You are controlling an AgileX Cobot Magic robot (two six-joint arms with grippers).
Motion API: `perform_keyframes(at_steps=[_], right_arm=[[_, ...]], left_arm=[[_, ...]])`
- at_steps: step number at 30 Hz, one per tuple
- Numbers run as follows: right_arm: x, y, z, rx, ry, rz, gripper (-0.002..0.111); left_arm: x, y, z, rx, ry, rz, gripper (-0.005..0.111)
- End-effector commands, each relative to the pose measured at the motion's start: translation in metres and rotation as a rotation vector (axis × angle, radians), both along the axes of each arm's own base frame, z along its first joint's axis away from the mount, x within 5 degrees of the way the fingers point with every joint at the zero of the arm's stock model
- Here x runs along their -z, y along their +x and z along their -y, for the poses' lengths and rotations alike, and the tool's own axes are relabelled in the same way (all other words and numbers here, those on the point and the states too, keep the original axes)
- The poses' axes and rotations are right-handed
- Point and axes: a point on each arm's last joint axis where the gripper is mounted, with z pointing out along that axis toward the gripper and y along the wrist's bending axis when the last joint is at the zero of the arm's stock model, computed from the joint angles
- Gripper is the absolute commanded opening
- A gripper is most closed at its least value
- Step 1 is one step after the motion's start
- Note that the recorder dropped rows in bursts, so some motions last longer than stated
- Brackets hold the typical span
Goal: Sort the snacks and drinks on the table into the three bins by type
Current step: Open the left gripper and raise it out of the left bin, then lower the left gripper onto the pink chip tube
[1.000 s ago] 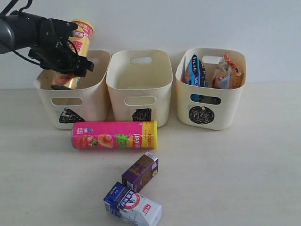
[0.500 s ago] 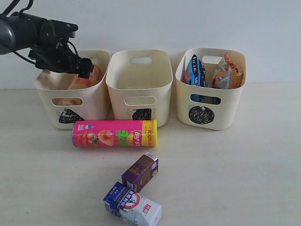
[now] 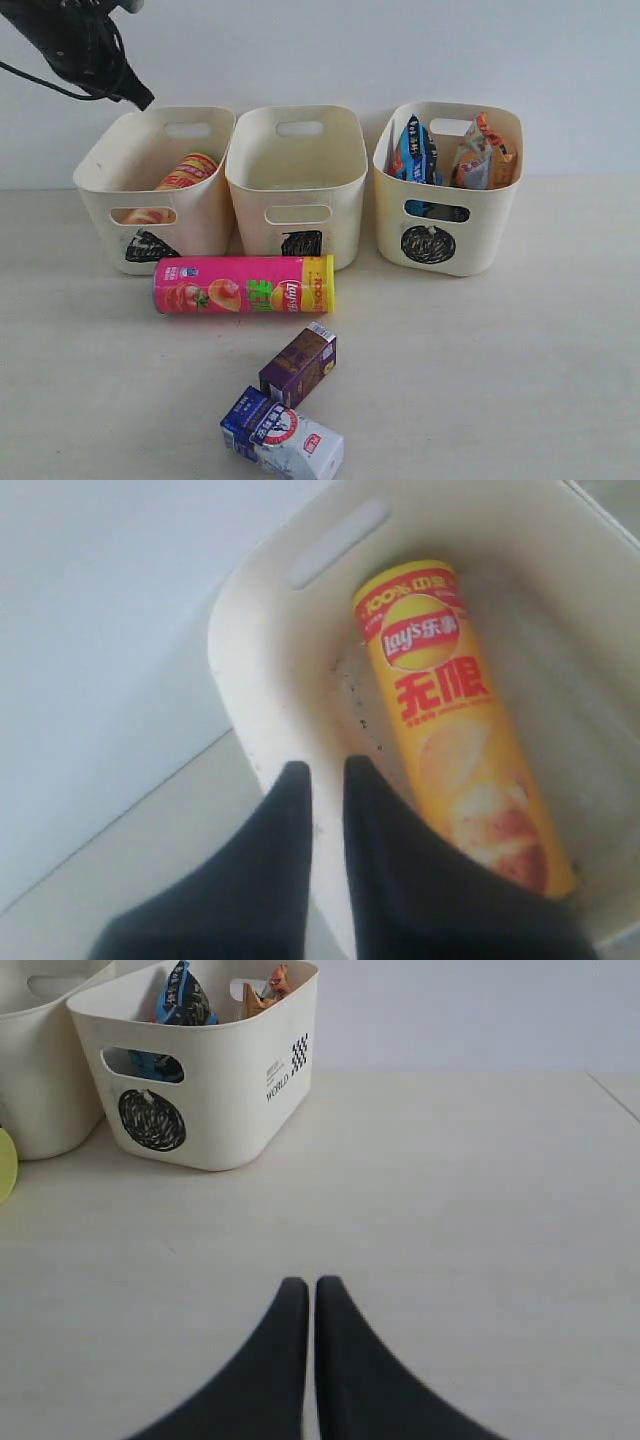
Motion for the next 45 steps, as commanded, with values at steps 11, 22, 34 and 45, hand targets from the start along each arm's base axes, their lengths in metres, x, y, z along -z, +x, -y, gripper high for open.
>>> perform_keyframes(at_steps=[11,22,34,45], right_arm=[[0.000,0.000,0.000,0.000,0.002,0.008,0.000],[0.000,0.000,0.000,0.000,0.002,0.008,0.000],[0.000,0.000,0.000,0.000,0.002,0.008,0.000],[0.000,0.000,0.000,0.000,0.002,0.008,0.000]], left_arm=[[-0.017,-0.049,0.034,0.690,-0.018,-0.239,0.004],[0.016,-0.061,0.054,0.810,0.024,-0.340,0.004],[0.047,-0.079,0.078,0.937,0.070,-0.433,0.051],[0.057,-0.082,0.078,0.907,0.046,-0.481,0.078]])
